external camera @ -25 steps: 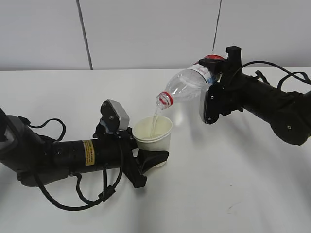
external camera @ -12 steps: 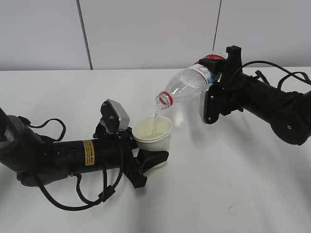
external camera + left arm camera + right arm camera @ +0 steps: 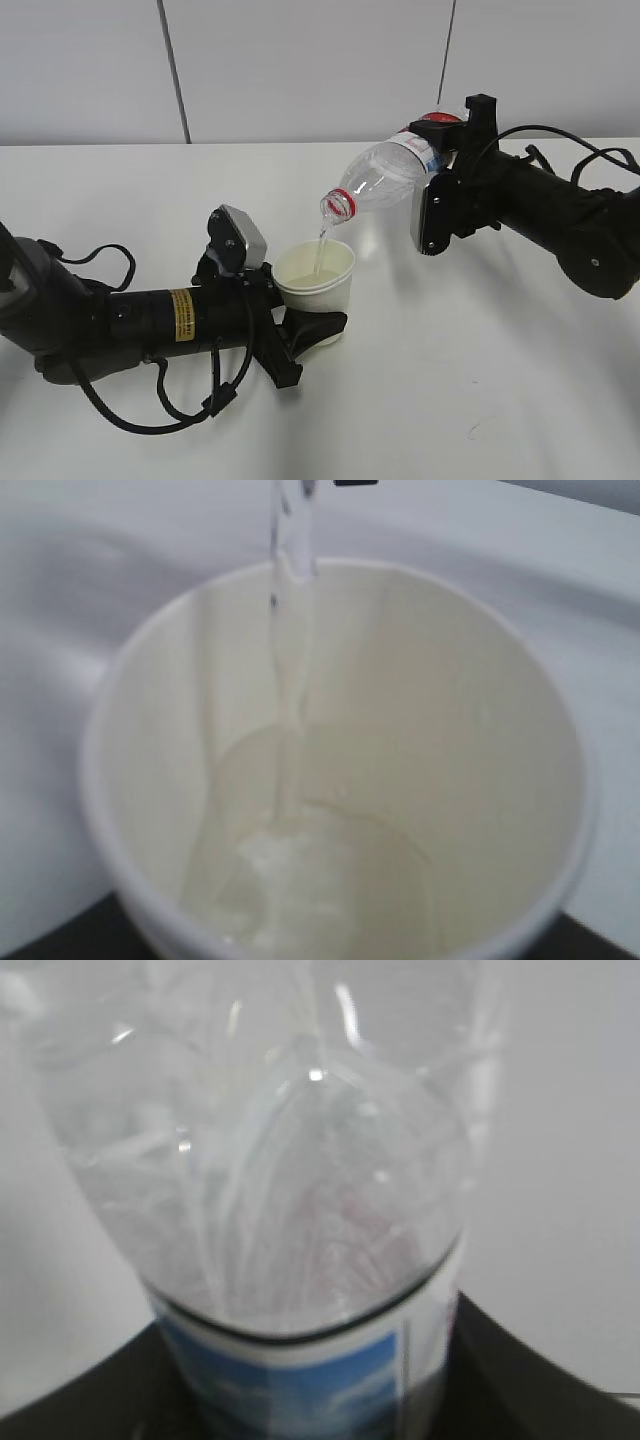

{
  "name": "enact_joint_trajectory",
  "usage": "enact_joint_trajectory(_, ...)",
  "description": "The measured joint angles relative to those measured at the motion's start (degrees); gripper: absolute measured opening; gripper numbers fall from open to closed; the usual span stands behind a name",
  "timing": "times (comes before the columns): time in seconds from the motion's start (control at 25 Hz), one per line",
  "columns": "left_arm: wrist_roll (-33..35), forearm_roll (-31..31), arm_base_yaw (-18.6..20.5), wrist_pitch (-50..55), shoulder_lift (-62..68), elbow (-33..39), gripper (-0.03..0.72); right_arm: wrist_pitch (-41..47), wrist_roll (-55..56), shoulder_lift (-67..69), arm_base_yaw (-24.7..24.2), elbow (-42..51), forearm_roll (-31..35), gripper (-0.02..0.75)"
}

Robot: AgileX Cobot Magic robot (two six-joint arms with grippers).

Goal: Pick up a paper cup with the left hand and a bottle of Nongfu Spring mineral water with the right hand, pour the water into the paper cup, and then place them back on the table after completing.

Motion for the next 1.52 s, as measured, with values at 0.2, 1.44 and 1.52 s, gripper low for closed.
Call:
enact_joint_trajectory(0.2, 0.00, 0.00, 0.00, 0.06, 0.00, 0.00, 0.377, 0.00, 0.00, 0.00, 0.00, 0.00, 0.00, 0.368)
enact_joint_trajectory(1.44, 0.00, -0.16, 0.00, 0.18, 0.00, 0.00, 0.377, 0.00, 12.38, 0.00, 0.00, 0.11, 0.68, 0.368)
enact_joint_trajectory(1.52, 0.00, -0.18, 0.00, 0.29, 0.00, 0.00, 0.377, 0.00, 14.65, 0.00, 0.00, 0.11, 1.79, 0.368)
